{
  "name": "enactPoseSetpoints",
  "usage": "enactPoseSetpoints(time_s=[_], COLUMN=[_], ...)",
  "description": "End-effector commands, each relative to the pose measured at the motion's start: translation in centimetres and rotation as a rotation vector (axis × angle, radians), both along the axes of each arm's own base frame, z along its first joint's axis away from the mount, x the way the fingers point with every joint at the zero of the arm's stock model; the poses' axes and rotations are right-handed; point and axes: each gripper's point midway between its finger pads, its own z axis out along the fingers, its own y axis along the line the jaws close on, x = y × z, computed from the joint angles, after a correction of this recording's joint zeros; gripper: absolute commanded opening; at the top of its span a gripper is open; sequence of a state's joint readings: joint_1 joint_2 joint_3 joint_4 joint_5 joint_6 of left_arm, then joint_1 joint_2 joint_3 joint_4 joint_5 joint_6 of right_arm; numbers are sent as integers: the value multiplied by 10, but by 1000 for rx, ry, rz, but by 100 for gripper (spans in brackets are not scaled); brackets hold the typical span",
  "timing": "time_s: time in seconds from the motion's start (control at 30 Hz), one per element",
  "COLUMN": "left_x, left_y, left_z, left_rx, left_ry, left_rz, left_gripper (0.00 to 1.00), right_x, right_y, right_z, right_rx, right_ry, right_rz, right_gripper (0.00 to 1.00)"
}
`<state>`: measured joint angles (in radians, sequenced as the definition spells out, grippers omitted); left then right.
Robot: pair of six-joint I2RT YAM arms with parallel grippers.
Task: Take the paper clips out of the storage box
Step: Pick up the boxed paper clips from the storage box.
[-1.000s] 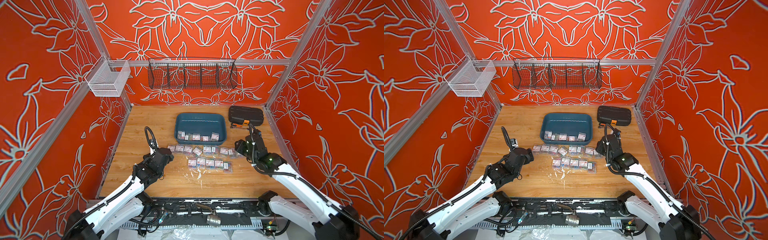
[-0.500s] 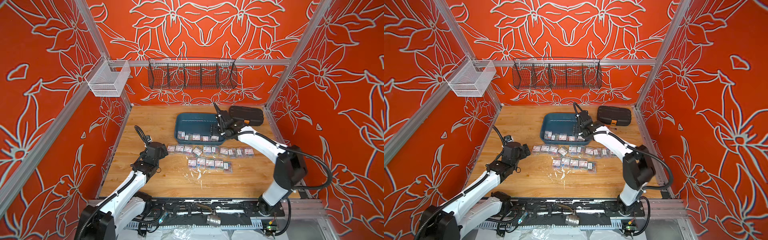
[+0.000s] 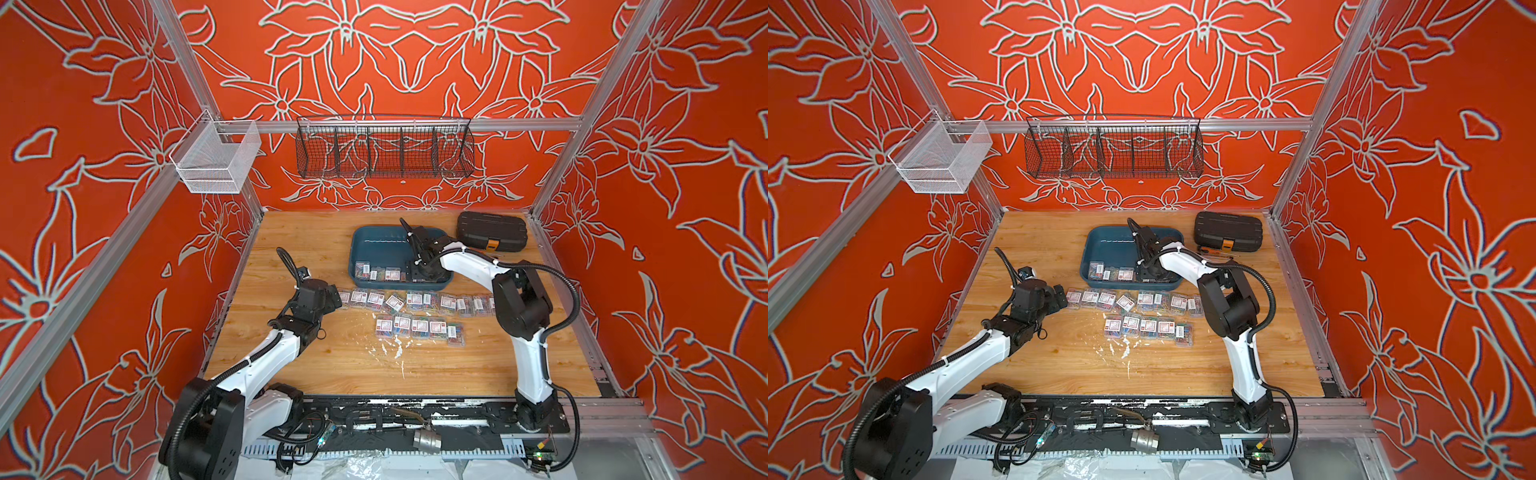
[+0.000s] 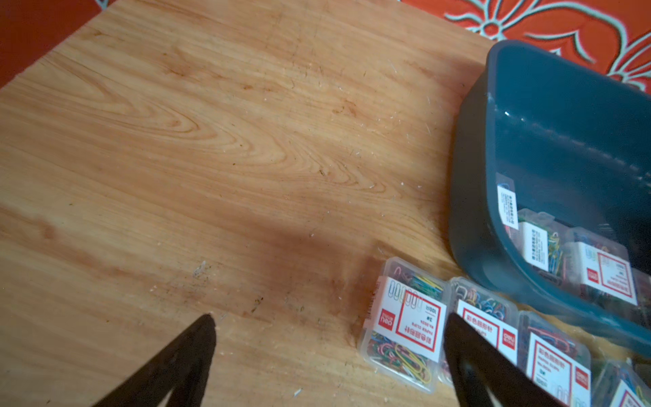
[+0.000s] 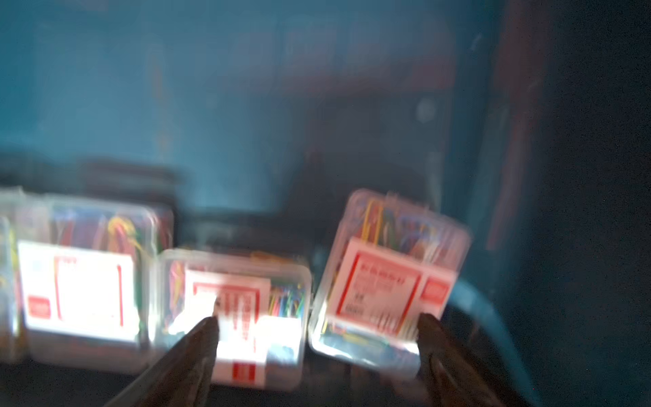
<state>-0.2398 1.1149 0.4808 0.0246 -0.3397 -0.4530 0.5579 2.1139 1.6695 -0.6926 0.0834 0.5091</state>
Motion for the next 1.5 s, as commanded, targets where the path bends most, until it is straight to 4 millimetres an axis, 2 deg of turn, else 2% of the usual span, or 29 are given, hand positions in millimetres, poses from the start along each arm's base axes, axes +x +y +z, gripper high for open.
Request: enactPoseSetpoints(time_s=[0.0,0.2,0.4,0.57,0.67,0.8,0.9,1.0,1.1,1.33,1.47], left_x=[9,10,12,11,10,16,28,39,44,55,57], left_y=[-2,-2,-2,-2,-4,-11,-23,-45,-73,-116,-135], left_z=[11,10,9,10,10,18,42,69,85,98,87], left_rx=[-13,-13,-8,-11,-13,-17,-34,-117,-236,-428,-405], left_ry=[-33,-29,-16,-20,-17,3,17,24,43,262,403], left_rz=[-7,-7,-3,-3,-14,-58,-105,-186,-275,-321,-342], left_gripper=[98,98,98,98,98,98,98,100,96,91,89], right_x=[-15,-12,1,24,36,48,55,53,40,10,-8], right_y=[-3,4,29,45,45,33,20,17,0,-26,-34], right_z=[-30,-46,-38,-23,-8,16,35,47,51,65,72], right_rx=[-31,-19,94,134,112,77,72,82,35,29,28], right_ry=[116,159,136,85,36,-47,-121,-151,-130,47,131], right_rz=[-1,-21,-20,-2,10,15,-13,-16,-63,-133,-135], right_gripper=[90,82,78,74,74,74,76,74,75,74,73])
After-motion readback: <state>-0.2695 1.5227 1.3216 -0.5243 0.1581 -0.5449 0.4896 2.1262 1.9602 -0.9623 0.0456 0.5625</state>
